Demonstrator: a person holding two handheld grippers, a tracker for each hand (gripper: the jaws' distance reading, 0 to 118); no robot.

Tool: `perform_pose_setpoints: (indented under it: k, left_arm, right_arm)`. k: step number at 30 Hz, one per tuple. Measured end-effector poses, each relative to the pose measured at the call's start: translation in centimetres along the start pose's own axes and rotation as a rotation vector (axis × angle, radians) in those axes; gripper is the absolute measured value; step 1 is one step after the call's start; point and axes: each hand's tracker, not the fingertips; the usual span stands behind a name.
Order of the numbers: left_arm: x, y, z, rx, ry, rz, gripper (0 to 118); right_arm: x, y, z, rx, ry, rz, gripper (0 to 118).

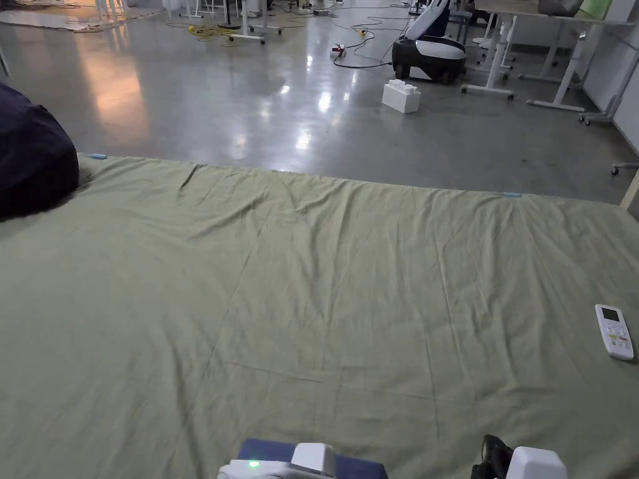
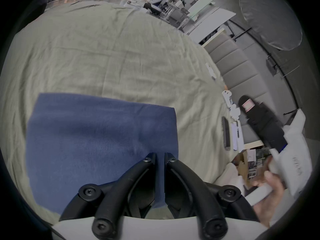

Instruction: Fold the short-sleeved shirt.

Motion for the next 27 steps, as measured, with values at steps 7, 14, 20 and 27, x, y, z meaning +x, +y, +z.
perform_pose_setpoints:
  k: [7,14,20,27]
  left_arm:
    - [0.4,-1.3,-1.4,0.022,0.049,-0.051,5]
    - [-0.6,-0.2,4.6,0.164,-0.098,-0.1,5]
    - [-1.2,2.5,12.8,0.543,0.052,-0.207,5]
    - [-2.0,3.1,17.3,0.907,0.439,-0.344,5]
  right_arm:
    - [0.0,0.0,0.2,-0.001,0.002,0.005,0]
    - [-0.1,1.7,1.1,0.052,0.004,0.01,0]
    - [-0.6,4.5,1.5,0.147,-0.017,0.024,0]
    - [-1.1,6.9,1.9,0.256,-0.068,0.016,0]
